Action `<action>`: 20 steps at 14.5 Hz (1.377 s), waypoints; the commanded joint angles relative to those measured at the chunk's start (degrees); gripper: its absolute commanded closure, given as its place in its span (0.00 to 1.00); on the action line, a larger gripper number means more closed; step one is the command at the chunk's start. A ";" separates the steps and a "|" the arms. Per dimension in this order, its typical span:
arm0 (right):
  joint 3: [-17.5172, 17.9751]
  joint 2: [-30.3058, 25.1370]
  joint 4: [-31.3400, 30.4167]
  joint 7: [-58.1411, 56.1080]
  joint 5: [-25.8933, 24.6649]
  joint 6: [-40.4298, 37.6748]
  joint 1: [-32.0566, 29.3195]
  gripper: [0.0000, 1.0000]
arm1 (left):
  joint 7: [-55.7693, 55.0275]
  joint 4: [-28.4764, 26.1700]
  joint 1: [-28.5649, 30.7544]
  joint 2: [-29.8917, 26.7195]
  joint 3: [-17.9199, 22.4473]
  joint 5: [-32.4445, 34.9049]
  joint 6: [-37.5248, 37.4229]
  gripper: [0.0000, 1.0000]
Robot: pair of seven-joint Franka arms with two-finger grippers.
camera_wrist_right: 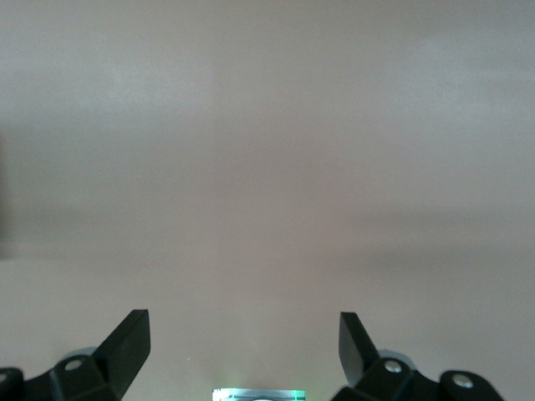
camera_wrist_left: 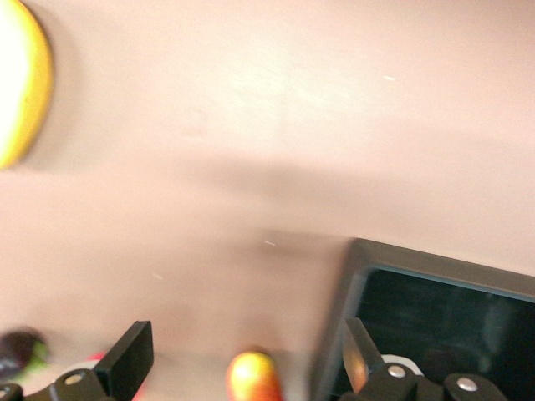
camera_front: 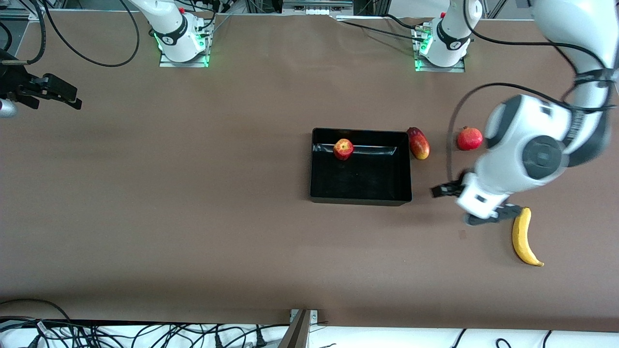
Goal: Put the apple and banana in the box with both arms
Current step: 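Move the left gripper out of the box to the yellow banana, then grasp the banana with the left gripper and lift it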
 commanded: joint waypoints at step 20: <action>0.43 0.76 1.57 -0.80 -0.82 -0.06 0.00 0.00 | 44.32 0.26 9.39 20.70 14.02 3.15 33.89 0.58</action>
